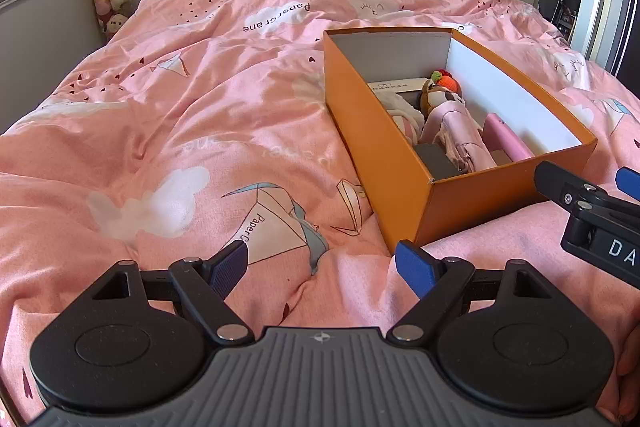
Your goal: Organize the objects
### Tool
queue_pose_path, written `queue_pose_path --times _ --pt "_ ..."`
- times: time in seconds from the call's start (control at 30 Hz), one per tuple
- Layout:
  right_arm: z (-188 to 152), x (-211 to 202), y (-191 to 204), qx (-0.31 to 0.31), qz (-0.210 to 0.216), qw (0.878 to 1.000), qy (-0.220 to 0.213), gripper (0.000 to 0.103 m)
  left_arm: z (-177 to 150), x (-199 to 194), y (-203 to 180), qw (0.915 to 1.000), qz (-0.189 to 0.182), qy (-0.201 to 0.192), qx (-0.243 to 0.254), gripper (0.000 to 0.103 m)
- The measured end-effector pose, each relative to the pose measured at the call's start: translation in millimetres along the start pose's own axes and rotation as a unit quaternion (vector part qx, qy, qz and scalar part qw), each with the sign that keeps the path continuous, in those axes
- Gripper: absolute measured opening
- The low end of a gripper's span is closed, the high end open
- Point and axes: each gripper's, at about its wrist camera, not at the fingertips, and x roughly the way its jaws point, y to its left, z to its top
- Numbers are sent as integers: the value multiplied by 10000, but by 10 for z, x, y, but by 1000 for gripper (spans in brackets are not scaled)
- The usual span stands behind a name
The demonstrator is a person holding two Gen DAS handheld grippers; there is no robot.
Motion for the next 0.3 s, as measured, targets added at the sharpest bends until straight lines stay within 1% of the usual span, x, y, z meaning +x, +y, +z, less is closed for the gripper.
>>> queue_pose_path --times 0.3 --pt "1 0 0 1 0 10000 1 100 -24 0 -16 10000 -3 16 -1 98"
